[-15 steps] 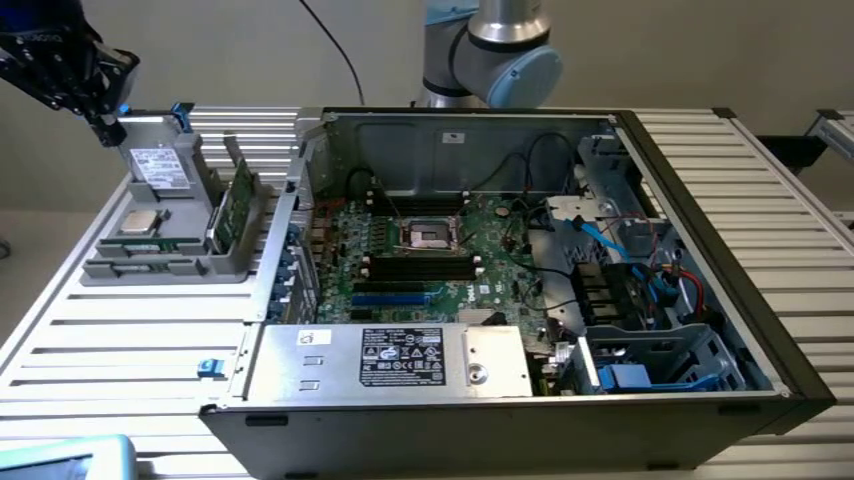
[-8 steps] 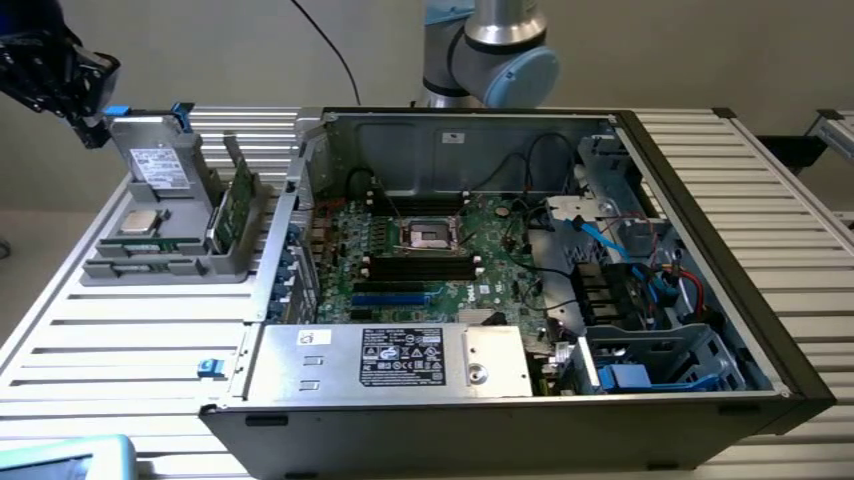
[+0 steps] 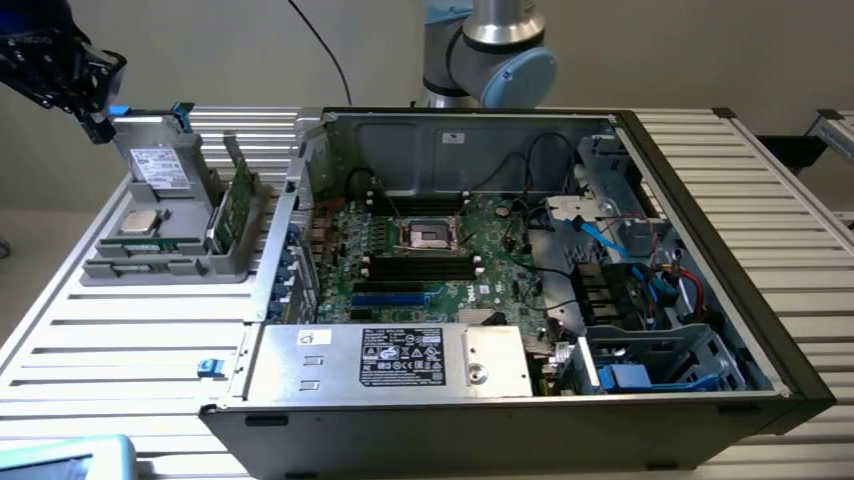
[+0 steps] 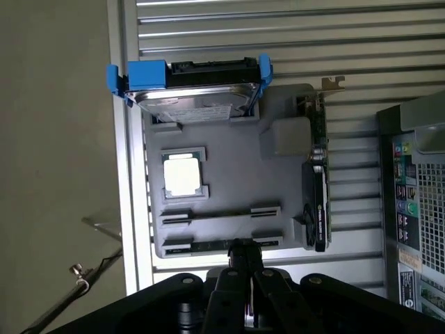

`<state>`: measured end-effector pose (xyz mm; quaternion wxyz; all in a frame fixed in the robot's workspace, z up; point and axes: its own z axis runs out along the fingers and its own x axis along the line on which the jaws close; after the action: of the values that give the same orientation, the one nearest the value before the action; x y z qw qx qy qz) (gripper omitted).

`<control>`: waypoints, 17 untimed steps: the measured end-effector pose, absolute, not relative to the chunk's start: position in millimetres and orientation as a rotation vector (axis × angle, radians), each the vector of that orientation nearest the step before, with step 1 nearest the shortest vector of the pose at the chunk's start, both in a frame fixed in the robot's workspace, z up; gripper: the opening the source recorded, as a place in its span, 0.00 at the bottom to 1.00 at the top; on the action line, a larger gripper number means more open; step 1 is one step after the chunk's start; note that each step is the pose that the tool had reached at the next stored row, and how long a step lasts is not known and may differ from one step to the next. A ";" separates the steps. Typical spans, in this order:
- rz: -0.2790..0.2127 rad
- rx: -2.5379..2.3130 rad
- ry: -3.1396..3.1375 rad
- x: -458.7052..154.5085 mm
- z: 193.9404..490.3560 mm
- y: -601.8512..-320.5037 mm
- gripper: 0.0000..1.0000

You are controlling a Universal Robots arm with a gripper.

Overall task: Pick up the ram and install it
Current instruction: 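Pick up the ram and move it above insertion slot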

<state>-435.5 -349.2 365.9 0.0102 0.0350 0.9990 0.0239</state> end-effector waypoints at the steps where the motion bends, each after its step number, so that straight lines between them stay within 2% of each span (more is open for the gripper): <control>1: 0.075 0.109 3.119 -435.5 366.0 -349.1 0.11; 17: 0.076 0.007 3.122 -435.5 366.0 -349.1 0.11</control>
<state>-435.5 -349.1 366.0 0.0093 0.0023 0.9997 0.0242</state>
